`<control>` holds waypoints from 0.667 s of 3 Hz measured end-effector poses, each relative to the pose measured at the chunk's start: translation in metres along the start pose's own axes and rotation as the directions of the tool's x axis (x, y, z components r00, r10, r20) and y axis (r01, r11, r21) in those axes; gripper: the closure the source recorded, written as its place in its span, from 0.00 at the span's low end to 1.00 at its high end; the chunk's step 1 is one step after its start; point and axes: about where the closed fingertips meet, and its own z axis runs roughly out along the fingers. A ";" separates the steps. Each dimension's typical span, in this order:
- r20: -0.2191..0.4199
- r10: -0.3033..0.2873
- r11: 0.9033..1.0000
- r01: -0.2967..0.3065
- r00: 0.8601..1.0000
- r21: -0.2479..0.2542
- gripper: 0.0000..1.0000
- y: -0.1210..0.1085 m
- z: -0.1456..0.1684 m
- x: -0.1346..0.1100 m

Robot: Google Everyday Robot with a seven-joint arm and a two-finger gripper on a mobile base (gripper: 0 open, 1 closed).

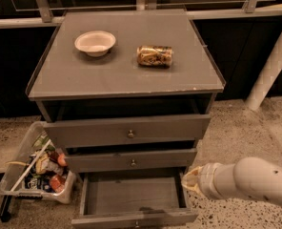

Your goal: Close bottom drawer

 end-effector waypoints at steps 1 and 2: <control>0.054 -0.069 0.998 0.068 0.996 0.013 1.00 0.007 0.043 0.000; 0.054 -0.069 0.998 0.068 0.996 0.013 1.00 0.007 0.043 0.000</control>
Offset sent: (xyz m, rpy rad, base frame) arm 0.0078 0.0179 -0.0292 0.0134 -0.0488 0.0555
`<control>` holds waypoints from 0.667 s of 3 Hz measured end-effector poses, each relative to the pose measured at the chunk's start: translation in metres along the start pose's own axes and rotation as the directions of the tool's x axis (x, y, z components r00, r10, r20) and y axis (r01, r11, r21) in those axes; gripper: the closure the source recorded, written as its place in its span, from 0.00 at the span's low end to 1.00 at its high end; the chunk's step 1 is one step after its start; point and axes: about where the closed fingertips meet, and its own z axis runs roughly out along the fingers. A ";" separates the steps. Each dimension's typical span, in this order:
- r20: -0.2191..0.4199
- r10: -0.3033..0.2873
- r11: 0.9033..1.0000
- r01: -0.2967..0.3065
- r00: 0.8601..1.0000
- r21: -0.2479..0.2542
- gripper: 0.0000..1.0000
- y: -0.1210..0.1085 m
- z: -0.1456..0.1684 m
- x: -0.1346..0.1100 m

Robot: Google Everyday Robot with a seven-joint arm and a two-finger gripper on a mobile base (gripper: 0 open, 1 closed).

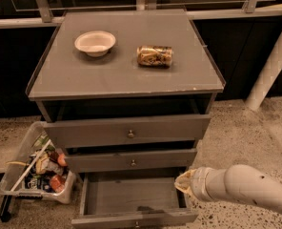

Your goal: Close bottom drawer

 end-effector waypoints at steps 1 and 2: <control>-0.006 0.030 0.999 -0.030 1.000 -0.016 1.00 0.004 0.016 0.011; 0.000 0.046 0.999 -0.046 0.999 -0.019 1.00 0.005 0.051 0.041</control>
Offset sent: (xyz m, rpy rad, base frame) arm 0.0128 -0.0152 -0.1448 0.0656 0.0795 -0.0400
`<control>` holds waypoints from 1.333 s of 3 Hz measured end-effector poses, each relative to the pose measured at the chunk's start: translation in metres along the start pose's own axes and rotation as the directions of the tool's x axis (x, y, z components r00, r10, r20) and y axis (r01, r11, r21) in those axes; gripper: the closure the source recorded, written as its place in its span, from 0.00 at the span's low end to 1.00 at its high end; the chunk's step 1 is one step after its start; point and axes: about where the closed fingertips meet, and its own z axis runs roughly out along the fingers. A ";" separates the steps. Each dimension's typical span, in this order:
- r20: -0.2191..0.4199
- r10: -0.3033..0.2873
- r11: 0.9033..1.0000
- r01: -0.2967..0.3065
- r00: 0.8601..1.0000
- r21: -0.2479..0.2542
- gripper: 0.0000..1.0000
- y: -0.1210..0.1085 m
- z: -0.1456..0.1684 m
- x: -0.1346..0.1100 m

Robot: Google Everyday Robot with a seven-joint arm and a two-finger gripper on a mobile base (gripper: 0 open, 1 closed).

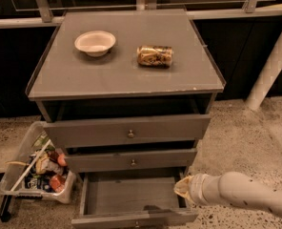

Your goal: Close bottom drawer

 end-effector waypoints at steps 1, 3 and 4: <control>-0.013 0.010 1.000 -0.010 1.000 -0.015 1.00 0.012 0.052 0.040; -0.015 0.041 0.997 -0.042 0.999 -0.070 1.00 0.038 0.121 0.080; -0.001 0.040 0.994 -0.040 0.999 -0.106 1.00 0.049 0.142 0.089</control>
Offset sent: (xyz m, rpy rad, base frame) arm 0.0095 0.0038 -0.2001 0.0021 0.0871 0.0081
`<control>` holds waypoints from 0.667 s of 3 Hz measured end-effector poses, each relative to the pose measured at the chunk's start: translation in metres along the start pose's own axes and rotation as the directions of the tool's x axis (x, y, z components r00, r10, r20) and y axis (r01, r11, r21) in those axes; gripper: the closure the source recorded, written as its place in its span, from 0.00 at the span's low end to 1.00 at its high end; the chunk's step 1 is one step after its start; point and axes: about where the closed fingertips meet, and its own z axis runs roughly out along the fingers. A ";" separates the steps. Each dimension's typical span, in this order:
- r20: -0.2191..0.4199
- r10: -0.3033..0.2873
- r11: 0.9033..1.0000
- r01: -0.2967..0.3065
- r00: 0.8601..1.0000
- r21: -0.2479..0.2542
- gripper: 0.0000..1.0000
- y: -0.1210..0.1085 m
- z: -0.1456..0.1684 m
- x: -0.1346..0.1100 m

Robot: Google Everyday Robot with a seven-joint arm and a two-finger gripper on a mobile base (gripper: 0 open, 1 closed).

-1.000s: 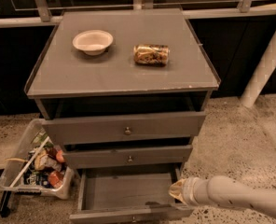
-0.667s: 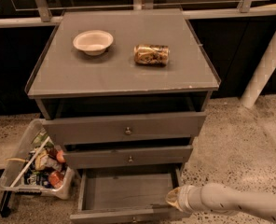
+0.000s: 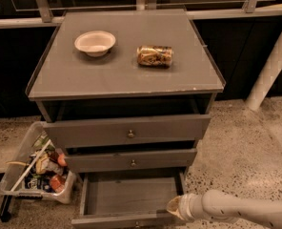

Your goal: Close bottom drawer

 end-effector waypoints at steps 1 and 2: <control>0.000 -0.023 0.999 0.023 1.000 -0.025 1.00 0.010 0.026 0.011; 0.017 -0.037 0.999 0.038 0.999 -0.034 1.00 0.015 0.044 0.020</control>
Offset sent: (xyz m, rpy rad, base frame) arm -0.0069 0.0129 -0.0710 0.0269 -0.0104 0.0695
